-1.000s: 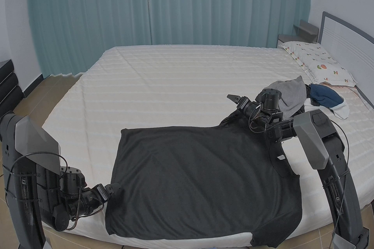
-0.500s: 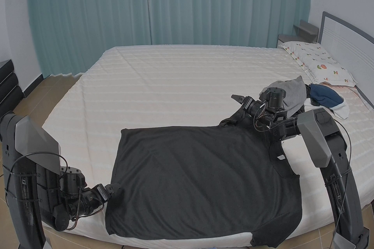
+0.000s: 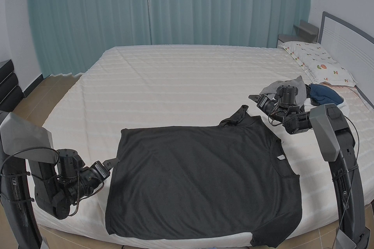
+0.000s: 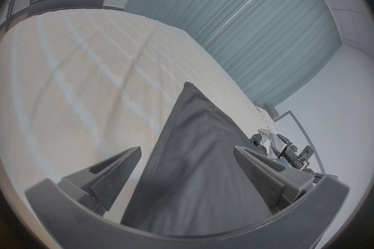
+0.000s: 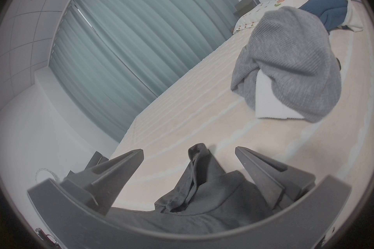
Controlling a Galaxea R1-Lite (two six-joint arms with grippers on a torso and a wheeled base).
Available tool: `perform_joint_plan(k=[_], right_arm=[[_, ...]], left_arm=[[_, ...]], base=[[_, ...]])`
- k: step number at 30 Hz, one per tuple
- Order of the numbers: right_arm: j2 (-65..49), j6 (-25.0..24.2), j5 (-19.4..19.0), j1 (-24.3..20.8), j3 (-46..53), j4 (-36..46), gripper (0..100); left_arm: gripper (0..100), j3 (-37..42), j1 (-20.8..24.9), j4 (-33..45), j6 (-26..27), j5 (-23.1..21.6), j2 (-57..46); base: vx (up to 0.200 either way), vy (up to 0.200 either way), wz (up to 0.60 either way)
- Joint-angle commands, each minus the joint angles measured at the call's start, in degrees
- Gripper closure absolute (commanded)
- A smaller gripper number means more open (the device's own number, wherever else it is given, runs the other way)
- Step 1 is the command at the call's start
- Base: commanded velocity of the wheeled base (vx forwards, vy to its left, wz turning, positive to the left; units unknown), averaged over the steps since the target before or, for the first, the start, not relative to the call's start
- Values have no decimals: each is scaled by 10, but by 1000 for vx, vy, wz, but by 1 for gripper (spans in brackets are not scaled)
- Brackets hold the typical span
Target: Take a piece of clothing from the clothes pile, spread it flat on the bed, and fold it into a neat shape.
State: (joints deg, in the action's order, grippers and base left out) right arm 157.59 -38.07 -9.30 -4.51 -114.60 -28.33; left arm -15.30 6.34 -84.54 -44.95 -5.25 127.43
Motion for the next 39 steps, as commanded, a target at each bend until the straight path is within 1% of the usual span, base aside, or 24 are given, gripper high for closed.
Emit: perform_joint_plan(k=[1,2,3,6,7,9,10,12,15,16,17,19,21,34,35,39], right_arm=[[-6,15,1,7,10,9,0],[-7,16,1,7,13,10,0],[-11,21,1,7,31,10,0],[-18,32,0,9,47,10,0],[-15,33,1,13,47,9,0],[-14,33,0,13,47,10,0],[-11,32,0,13,48,9,0],[-9,31,0,13,48,9,0],[-3,31,0,13,48,8,0],[-3,31,0,13,48,8,0],[0,32,0,12,46,7,0],[4,33,0,11,43,7,0],[11,34,0,11,36,9,0],[48,39,6,4,1,11,0],[48,39,6,4,1,11,100],[56,39,9,4,0,11,100]], left_arm=[[0,-196,-9,144,6,-2,6],[0,-208,-9,155,6,-2,10],[0,-286,-12,219,6,-2,29],[0,-411,-19,327,7,-3,64],[0,-494,-21,385,8,-2,98],[0,-505,-22,392,8,-2,104],[0,-563,-24,421,8,-1,135],[0,-627,-26,448,9,-1,174],[0,-693,-26,486,9,-1,214],[0,-693,-26,486,9,-1,214],[0,-751,-26,514,8,6,250],[0,-772,-26,520,8,16,263],[0,-794,-26,524,9,35,273],[0,-797,-26,525,9,35,281],[0,-797,-26,525,9,35,281],[0,-797,-26,525,9,35,281]], base=[[0,0,0],[0,0,0],[0,0,0],[0,0,0],[0,0,0],[0,0,0],[0,0,0],[0,0,0],[0,0,0],[0,0,0],[0,0,0],[0,0,0],[0,0,0],[0,0,0],[0,0,0],[0,0,0]])
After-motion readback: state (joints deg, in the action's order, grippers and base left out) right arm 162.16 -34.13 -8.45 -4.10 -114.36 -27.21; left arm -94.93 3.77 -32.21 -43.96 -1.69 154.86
